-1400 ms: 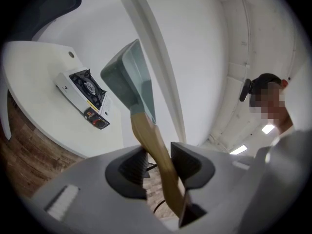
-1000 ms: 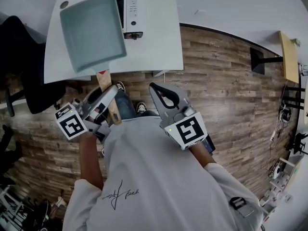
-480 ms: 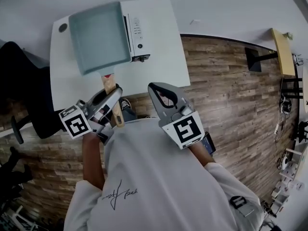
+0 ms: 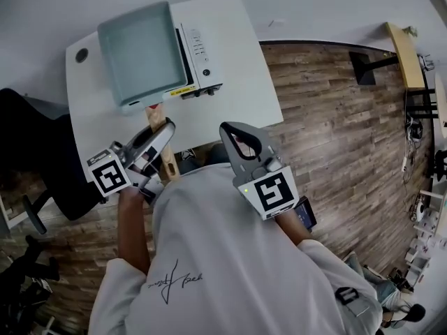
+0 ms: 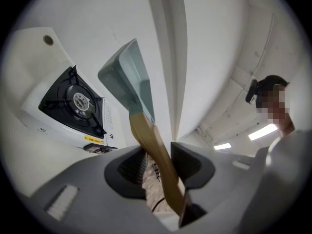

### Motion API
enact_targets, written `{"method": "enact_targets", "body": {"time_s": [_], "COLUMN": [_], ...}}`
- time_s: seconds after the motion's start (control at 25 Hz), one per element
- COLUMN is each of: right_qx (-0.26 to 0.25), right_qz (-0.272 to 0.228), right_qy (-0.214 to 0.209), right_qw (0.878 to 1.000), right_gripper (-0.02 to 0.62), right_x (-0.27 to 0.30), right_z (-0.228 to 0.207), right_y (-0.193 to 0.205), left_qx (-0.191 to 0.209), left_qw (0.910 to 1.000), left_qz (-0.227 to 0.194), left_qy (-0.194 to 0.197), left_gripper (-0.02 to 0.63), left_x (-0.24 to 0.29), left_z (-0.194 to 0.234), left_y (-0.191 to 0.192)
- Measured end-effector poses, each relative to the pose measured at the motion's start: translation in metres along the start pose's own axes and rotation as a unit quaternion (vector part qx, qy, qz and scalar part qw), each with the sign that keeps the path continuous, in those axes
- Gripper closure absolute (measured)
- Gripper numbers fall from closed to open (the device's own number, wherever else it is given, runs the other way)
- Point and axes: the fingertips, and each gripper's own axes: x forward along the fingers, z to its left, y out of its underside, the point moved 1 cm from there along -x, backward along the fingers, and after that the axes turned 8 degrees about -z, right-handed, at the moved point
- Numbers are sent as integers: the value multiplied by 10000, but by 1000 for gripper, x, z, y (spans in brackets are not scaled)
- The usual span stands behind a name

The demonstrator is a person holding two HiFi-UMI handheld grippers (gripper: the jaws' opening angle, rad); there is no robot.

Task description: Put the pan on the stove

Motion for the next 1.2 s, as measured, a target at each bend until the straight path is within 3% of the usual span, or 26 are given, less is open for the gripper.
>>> {"method": "enact_targets", "body": {"time_s": [0.48,1.2], "right_qx": [36,117], "right_qz": [16,128], "right_qy": [-103,-356], "right_qw": [9999,9992], "right_gripper": [597,597], "right_x": [18,51], "right_z": [-12,-8], "right_y": [-6,-1], "left_qx": [-391,-930], "left_qw": [9992,9954], "left_qz": [-52,191], "left_qy": [-92,-148], "left_gripper": [411,411], "left_x": [10,23], "left_z": [29,82], "left_y": [-6,-3]}}
